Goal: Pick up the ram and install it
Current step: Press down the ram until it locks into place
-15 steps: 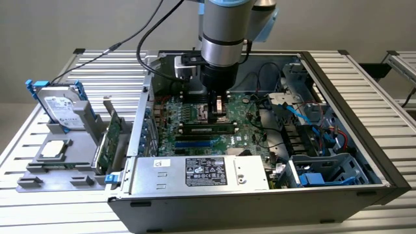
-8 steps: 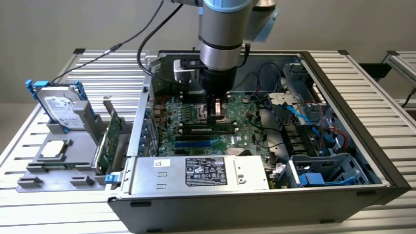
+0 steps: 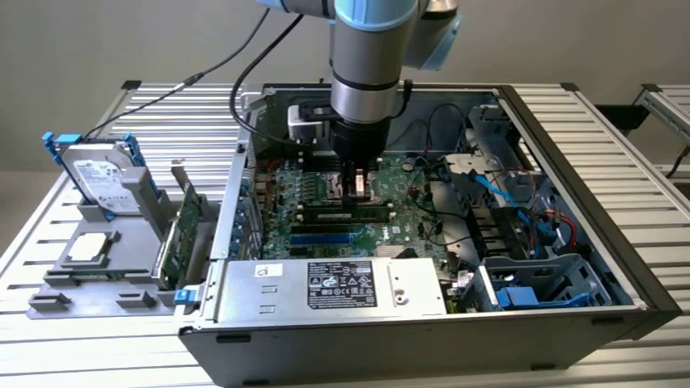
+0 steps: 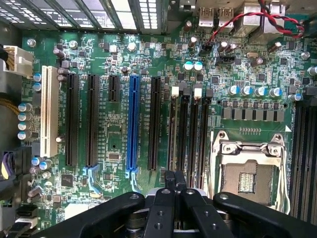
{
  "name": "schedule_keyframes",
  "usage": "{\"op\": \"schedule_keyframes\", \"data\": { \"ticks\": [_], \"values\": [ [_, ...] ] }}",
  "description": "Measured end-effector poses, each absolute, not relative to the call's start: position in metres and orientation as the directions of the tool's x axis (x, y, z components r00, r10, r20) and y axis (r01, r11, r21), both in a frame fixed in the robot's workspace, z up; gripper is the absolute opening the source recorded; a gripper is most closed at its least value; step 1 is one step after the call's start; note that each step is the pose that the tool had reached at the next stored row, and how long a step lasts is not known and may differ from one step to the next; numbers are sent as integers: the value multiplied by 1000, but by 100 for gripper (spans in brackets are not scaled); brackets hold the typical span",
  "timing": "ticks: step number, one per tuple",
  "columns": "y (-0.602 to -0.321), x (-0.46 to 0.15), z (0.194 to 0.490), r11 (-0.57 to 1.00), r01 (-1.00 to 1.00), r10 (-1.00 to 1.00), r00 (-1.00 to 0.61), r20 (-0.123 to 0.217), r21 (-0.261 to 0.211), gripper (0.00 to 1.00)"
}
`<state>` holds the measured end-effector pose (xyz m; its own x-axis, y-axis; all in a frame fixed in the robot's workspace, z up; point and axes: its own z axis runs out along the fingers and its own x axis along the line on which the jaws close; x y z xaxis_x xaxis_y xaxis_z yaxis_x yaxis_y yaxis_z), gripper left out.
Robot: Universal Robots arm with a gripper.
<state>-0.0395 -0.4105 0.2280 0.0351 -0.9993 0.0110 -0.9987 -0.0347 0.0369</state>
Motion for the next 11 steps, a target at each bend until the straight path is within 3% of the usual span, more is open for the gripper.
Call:
{"op": "schedule_keyframes", "data": {
  "ticks": [6, 11],
  "values": [
    [-409, -40, 225, -34, -999, -999, 34, 11, 37, 11],
    [-409, -40, 245, -34, -999, -999, 34, 10, 36, 11]
  ]
}}
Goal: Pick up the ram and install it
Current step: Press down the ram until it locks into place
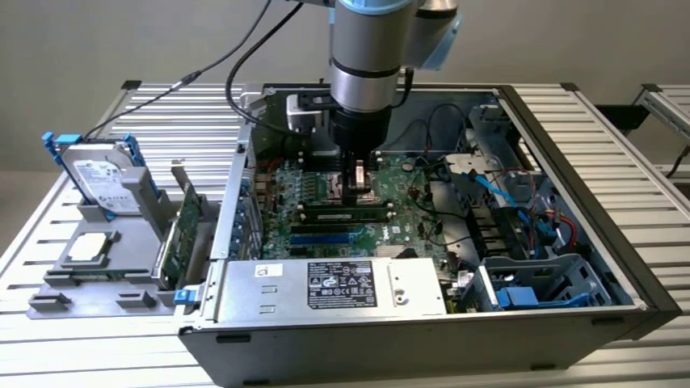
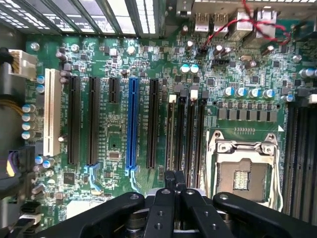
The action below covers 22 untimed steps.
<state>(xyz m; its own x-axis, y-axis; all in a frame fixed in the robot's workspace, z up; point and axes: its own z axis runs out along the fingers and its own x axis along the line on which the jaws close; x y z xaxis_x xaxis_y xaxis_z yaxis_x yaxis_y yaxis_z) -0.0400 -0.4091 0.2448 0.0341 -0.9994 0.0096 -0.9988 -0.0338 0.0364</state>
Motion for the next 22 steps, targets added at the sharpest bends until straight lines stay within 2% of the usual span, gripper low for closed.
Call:
{"op": "schedule_keyframes", "data": {
  "ticks": [22],
  "values": [
    [-409, -40, 249, -18, -999, -1000, 18, 9, 37, 11]
  ]
}}
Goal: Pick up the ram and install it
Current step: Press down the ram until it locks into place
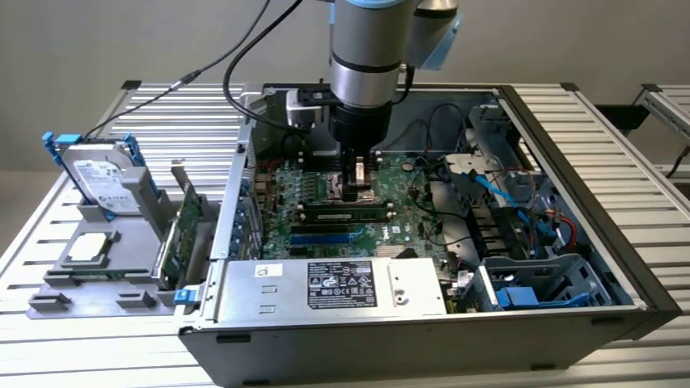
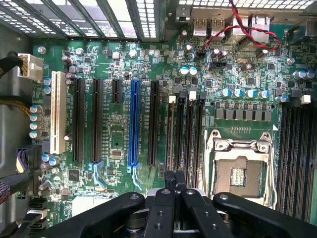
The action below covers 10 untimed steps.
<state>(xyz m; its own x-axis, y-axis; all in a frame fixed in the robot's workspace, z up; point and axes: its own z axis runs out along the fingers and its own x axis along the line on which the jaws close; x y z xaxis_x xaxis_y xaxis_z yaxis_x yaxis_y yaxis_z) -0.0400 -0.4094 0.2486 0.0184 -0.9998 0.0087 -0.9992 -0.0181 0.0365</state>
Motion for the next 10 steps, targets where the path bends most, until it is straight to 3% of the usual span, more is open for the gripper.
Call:
{"op": "schedule_keyframes", "data": {
  "ticks": [10],
  "values": [
    [-409, -40, 248, 121, -992, -993, -121, 5, 37, 11]
  ]
}}
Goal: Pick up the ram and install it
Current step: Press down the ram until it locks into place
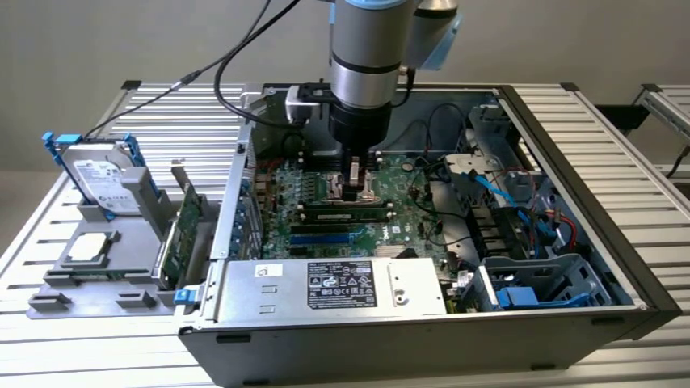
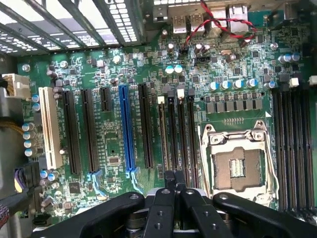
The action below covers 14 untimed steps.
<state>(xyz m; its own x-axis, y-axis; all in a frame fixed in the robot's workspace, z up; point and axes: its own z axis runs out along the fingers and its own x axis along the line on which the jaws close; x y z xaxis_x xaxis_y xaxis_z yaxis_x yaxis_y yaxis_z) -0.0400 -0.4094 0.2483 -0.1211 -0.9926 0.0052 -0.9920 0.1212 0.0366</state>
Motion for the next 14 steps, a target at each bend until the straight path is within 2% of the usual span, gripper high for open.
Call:
{"op": "schedule_keyframes", "data": {
  "ticks": [14],
  "values": [
    [-409, -40, 247, 320, -947, -947, -320, 3, 37, 11]
  ]
}}
